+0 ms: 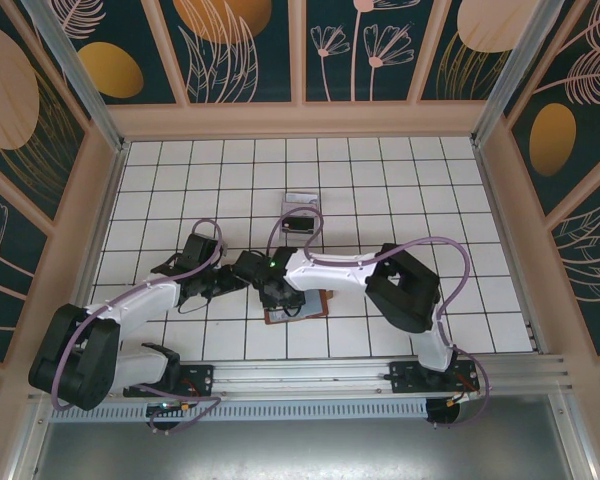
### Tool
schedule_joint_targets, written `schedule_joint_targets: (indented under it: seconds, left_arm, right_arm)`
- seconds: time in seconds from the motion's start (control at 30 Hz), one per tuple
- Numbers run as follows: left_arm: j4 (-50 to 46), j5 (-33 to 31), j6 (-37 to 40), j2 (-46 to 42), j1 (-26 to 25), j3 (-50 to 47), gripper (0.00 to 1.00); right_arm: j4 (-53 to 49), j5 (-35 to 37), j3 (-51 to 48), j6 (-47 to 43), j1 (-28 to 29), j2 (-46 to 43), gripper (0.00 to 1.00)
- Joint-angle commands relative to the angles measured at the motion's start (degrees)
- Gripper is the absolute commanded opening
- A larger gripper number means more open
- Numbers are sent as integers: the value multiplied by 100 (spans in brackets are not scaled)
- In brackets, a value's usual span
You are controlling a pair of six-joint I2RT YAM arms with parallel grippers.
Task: Take the credit cards out of the card holder
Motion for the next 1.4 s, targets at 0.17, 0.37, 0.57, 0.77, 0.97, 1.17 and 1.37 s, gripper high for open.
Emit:
schedule_joint_targets:
  seconds: [0.17, 0.37, 0.57, 0.77, 0.97, 1.17, 1.37]
  left_arm:
    - [13, 85, 118, 49, 27, 176, 72]
    - [22, 95, 118, 44, 27, 168, 72]
    - [19, 95, 109, 17, 27, 159, 72]
    - [44, 180, 133, 33, 28, 159, 71]
    - [125, 499, 166, 117, 19, 127, 70]
    - [77, 523, 97, 170, -219, 163, 68]
    - [-12, 313, -147, 122, -639, 264, 67]
  right_arm:
    - [-934, 822, 454, 166, 118, 191, 36]
    - [-1121, 995, 566, 125, 146, 238, 41]
    - [-1434, 1217, 688, 208, 172, 253, 44]
    - [-1593, 1375, 650, 283, 171, 88, 45]
    - [-1391, 1328, 305, 271, 105, -175, 45]
    - [-953, 1159, -231, 209, -7, -505, 45]
    - [-382, 855, -772, 104, -156, -877, 45]
